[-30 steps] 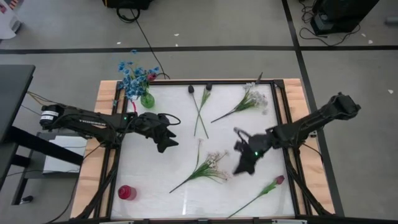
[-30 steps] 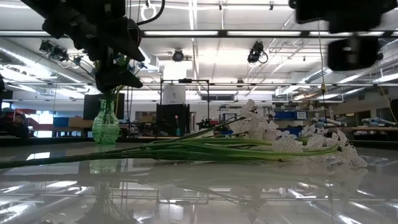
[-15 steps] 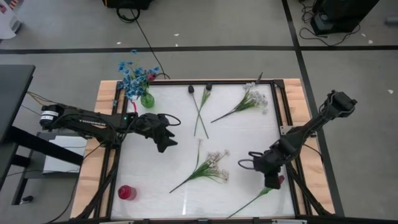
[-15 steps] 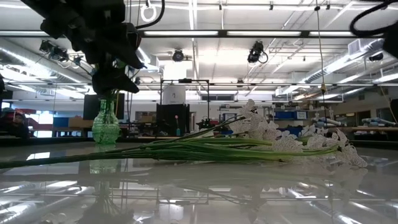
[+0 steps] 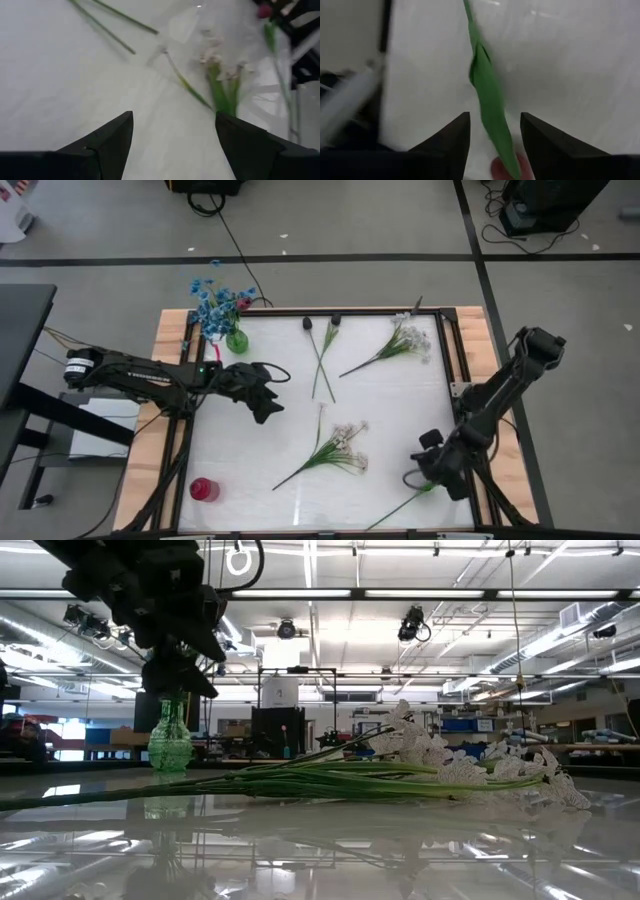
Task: Sort flowers into vase by color
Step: Put the pink flower into the green vase
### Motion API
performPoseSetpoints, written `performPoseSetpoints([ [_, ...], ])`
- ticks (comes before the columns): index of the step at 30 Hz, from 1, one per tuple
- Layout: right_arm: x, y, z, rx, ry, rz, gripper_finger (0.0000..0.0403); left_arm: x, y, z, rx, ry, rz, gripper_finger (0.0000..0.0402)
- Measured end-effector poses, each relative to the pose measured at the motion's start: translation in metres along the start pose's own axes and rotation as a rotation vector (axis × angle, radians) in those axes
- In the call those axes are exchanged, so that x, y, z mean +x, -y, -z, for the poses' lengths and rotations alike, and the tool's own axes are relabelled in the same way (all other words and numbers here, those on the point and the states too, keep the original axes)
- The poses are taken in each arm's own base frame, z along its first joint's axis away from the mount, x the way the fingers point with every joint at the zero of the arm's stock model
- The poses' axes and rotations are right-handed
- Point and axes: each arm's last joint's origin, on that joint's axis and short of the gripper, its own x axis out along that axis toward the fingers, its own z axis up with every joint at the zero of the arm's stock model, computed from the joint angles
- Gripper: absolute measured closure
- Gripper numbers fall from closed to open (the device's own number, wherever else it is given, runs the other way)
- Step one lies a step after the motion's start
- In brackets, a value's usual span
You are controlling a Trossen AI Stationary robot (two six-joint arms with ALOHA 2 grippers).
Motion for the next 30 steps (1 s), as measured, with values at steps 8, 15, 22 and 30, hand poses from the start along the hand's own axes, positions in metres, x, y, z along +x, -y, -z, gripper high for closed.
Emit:
performPoseSetpoints([
  [8, 0.032, -0.007, 0.01, -0.091, -0.102, 0.126, 0.023, 0.0, -0.001, 0.001, -0.021, -0.007, -0.016, 0.0145],
  [15, 0.04, -0.008, 0.011, -0.096, -0.133, 0.164, 0.0283, 0.0, -0.001, 0.001, -0.039, -0.006, -0.016, 0.0177],
  [22, 0.025, -0.006, 0.004, -0.027, -0.155, 0.046, 0.039, 0.0, -0.001, 0.001, -0.045, -0.004, -0.015, 0.0214],
  [30, 0.001, -0.008, -0.017, 0.188, -0.141, -0.317, 0.0386, 0.0, 0.003, -0.005, -0.038, 0.051, 0.031, 0.0242],
])
